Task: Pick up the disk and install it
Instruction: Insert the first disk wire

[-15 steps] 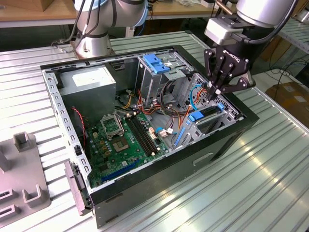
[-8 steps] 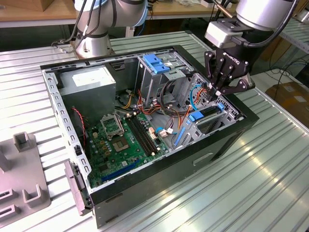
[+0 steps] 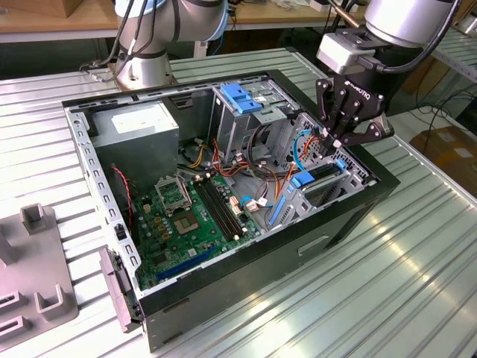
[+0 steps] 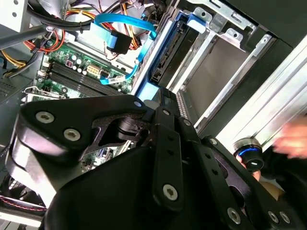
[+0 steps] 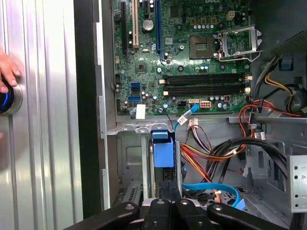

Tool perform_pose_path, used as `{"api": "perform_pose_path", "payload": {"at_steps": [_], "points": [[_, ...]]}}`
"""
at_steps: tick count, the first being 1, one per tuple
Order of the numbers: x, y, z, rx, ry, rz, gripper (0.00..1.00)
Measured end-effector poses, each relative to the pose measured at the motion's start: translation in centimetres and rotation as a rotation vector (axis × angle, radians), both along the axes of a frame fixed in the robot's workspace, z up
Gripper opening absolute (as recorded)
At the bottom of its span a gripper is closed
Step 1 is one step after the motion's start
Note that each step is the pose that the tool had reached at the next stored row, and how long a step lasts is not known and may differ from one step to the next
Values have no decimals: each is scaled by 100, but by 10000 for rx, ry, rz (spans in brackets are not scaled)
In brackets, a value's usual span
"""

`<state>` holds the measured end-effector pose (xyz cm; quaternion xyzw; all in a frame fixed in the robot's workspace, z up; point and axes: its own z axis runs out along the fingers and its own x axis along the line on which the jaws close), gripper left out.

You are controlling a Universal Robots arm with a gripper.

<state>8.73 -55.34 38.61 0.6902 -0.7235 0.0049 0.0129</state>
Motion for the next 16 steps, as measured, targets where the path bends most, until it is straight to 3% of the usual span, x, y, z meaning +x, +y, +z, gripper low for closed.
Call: {"api": "perform_pose_path", "payload": {"at_steps": [9,16], "points": [[388,1,-3,-4,0,0,11],[515,1,-13,-4,0,9,11]]}}
